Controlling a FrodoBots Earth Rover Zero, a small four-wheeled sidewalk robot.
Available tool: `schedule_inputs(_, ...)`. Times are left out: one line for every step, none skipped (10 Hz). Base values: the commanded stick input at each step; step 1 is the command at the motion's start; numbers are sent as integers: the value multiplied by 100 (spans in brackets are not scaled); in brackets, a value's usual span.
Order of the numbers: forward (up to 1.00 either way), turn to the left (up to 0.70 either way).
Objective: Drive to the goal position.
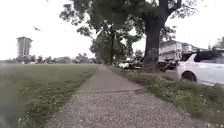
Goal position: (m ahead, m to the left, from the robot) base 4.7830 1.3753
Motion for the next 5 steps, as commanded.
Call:
schedule_inputs(70, 0)
schedule_inputs(70, 0)
schedule_inputs(70, 0)
schedule_inputs(70, 0)
schedule_inputs(70, 0)
